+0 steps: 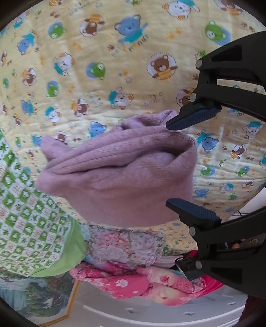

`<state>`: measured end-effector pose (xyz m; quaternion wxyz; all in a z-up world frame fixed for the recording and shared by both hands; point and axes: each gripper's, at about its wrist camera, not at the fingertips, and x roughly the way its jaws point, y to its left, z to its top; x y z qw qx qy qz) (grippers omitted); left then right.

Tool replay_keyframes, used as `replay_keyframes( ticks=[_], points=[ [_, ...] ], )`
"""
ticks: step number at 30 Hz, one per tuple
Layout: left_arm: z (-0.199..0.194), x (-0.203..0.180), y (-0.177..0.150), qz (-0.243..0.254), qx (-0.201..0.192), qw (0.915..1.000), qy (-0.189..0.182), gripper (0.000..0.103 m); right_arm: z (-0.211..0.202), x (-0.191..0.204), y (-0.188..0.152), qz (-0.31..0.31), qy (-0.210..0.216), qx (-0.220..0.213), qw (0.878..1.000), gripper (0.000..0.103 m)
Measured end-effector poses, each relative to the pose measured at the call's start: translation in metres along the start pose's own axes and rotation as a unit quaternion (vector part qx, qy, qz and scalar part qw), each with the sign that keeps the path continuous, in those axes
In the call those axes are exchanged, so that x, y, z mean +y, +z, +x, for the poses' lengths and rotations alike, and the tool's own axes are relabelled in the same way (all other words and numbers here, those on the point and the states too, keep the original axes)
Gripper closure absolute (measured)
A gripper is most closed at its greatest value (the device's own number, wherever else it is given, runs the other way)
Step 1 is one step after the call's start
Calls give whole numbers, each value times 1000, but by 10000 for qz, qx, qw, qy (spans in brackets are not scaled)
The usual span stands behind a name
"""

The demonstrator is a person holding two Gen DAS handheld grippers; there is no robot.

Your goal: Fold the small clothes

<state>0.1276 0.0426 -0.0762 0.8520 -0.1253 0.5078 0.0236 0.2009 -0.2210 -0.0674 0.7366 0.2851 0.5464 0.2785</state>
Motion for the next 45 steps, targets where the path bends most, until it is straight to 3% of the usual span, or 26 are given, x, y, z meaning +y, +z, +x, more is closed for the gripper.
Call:
replay_keyframes(
  ticks=[3,5,6,7,9,12,16,20,23,27,32,35,38,40,42,45],
  points=[
    [9,4,13,-144,-134,9994,284,44,6,1,4,-89,-192,-37,9998,35],
    [5,12,21,-484,-291,9982,194,48,6,4,9,-141,-292,-91,9994,50],
    [1,16,24,-654,-404,9970,123,52,6,6,11,-164,-274,-76,9995,70],
    [-2,18,25,-757,-473,9960,83,55,7,9,13,-187,-235,-9,9995,80],
    [-2,19,28,-875,-478,9950,-81,72,9,14,15,-292,-232,92,9993,88],
    [-12,15,27,-920,-583,9939,-177,87,4,27,16,-487,-101,98,9987,91],
    [-47,18,27,-964,-999,9895,-403,91,-29,49,18,-718,532,-428,9951,92],
    [-29,13,17,-714,-681,9950,-147,90,-16,40,19,-1166,-172,-222,9928,92],
    [-9,2,11,-357,-497,9981,86,90,5,6,15,-949,-625,29,9935,93],
    [2,-8,6,-148,-431,9983,367,90,6,-20,14,-409,-574,-102,9975,94],
    [8,-12,5,15,-440,9970,634,89,0,-10,18,-755,-656,-169,9948,94],
    [11,-13,4,-41,-341,9970,699,84,16,-20,18,-733,-761,100,9944,92],
    [-1,-10,3,-150,-302,9972,671,73,12,-12,17,-760,-730,12,9944,84],
    [-15,-7,-1,-262,-320,9975,571,68,3,-5,17,-803,-808,-31,9935,67],
    [-31,-2,-5,-432,-398,9973,443,59,-10,3,16,-839,-830,-229,9927,66],
    [-55,9,-1,-694,-646,9953,189,58,-30,22,23,-1041,-685,-662,9900,66]
  ],
)
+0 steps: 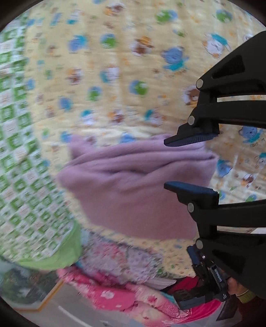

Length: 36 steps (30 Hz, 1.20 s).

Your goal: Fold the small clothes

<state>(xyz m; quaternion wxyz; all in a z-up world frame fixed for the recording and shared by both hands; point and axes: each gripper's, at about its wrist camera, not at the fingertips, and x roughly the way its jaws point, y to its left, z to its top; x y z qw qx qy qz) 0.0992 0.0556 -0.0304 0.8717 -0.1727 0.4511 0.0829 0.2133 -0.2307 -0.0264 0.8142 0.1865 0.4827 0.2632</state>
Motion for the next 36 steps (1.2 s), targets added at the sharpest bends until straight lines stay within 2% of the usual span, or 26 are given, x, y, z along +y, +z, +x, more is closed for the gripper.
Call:
replay_keyframes(
  ticks=[2,4,7,9,12,14,15,16,17,19,24,26,28,31,32,34,36],
  points=[
    [-5,3,13,-138,-151,9997,-127,58,3,14,14,-98,135,-116,9998,66],
    [-4,4,31,-305,-257,9984,-414,58,14,26,28,-120,303,-146,9994,66],
    [10,1,55,-469,-323,9952,-800,58,46,50,52,-232,389,-122,9989,66],
    [21,-6,65,-359,-275,9949,-901,58,69,58,66,-139,431,-30,9990,65],
    [40,-14,73,-142,-65,9946,-1027,57,99,53,82,12,112,153,9998,63],
    [59,-18,74,-14,211,9923,-1222,55,110,31,88,347,-103,165,9992,65],
    [66,-19,72,37,272,9920,-1233,55,114,19,88,522,-198,195,9983,69],
    [73,-21,71,120,339,9916,-1246,55,116,9,89,643,-282,220,9973,78],
    [79,-22,70,185,408,9908,-1277,55,118,-1,88,767,-335,216,9963,80],
    [87,-22,68,212,476,9901,-1300,55,118,-8,86,891,-171,178,9957,80],
    [75,-23,71,169,422,9906,-1291,53,102,0,86,828,-183,13,9964,77],
    [60,-22,71,103,264,9914,-1279,50,84,14,80,606,-185,-108,9979,77],
    [51,-19,67,17,169,9928,-1185,48,73,29,71,309,-1,-100,9995,76],
    [54,-16,59,-15,290,9944,-1020,48,66,34,49,57,123,125,9998,72],
    [57,-15,55,2,340,9952,-920,48,68,32,41,10,32,251,9997,72],
    [69,-16,50,65,445,9952,-868,48,76,20,25,-83,-436,445,9980,72],
    [79,-20,45,204,536,9951,-805,48,82,3,18,99,-551,454,9974,72]
  ],
)
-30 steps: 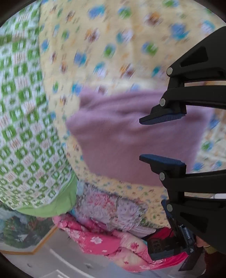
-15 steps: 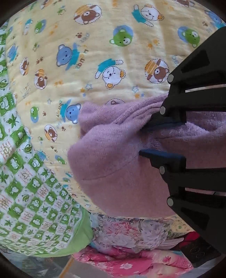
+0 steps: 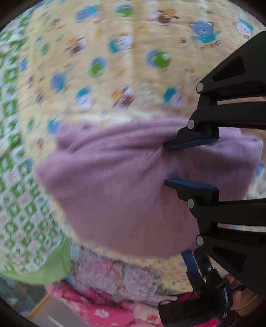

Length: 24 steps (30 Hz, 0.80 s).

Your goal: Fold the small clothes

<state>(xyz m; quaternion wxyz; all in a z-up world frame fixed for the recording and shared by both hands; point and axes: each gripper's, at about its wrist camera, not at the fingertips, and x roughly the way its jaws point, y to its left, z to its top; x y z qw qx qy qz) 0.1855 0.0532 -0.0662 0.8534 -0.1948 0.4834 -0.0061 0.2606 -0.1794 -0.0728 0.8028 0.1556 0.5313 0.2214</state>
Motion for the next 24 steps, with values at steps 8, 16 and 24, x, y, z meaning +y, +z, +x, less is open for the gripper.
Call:
replay_keyframes(
  ticks=[8,16,24],
  points=[
    [-29,-13,-9,400,-409,9983,126,38,-52,17,-14,211,171,-678,9973,64],
    [-81,10,-21,75,-1073,9940,203,24,-81,60,-60,-128,-299,-1048,9940,50],
    [-92,16,-48,11,-1357,9882,714,22,-85,82,-97,-458,-775,-1105,9898,40]
  ],
)
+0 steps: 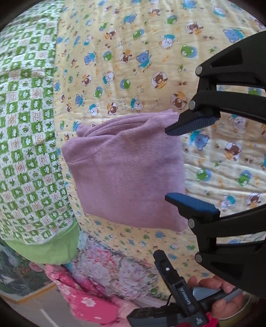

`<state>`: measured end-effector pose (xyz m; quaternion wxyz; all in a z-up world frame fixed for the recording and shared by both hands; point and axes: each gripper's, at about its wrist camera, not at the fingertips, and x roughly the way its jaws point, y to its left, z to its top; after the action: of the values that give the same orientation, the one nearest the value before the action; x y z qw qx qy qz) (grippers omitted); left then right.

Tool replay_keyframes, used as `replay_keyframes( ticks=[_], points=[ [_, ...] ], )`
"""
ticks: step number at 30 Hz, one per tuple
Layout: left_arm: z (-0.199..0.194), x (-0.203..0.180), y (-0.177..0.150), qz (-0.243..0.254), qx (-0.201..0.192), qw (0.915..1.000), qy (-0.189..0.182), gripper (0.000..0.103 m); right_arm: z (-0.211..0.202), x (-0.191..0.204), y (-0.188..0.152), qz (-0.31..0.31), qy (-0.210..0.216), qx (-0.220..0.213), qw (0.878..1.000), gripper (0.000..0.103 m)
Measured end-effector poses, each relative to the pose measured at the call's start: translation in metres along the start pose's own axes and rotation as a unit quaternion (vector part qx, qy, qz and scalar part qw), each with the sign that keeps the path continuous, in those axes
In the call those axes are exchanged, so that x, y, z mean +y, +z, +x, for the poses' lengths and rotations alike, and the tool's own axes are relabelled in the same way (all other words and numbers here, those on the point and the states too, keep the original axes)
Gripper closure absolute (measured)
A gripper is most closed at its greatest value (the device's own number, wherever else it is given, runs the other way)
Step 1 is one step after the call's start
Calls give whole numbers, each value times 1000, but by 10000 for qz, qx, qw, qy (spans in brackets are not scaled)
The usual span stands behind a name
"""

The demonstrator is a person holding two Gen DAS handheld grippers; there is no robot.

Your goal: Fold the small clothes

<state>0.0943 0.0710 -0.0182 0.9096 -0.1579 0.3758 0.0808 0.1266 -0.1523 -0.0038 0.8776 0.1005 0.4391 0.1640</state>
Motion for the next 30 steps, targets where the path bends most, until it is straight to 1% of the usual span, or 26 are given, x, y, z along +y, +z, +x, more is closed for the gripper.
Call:
replay_keyframes(
  ticks=[4,7,9,12,14,16,19,26,30],
  points=[
    [-3,-8,-15,215,-105,9995,215,20,-4,5,-10,-341,-88,-81,9993,33],
    [-8,-16,-22,366,-64,9988,317,20,-3,6,-10,-526,-88,-35,9986,33],
    [-14,-21,-23,388,-95,9986,335,19,-6,7,-2,-566,-36,-37,9984,32],
    [-23,-29,-19,460,-218,9982,326,17,-16,8,10,-641,-101,-217,9977,17],
    [-28,-34,-14,532,-327,9971,428,15,-23,7,17,-642,-15,-374,9972,16],
    [-29,-37,-10,538,-426,9965,479,13,-25,9,20,-732,24,-438,9963,14],
    [-24,-38,-5,552,-446,9961,525,12,-22,12,19,-891,13,-490,9948,13],
    [-13,-34,-9,517,-398,9954,698,12,-7,9,3,-920,-18,-434,9948,13],
    [-6,-37,-19,627,-404,9949,683,12,1,7,-6,-969,-51,-340,9947,13]
  ],
)
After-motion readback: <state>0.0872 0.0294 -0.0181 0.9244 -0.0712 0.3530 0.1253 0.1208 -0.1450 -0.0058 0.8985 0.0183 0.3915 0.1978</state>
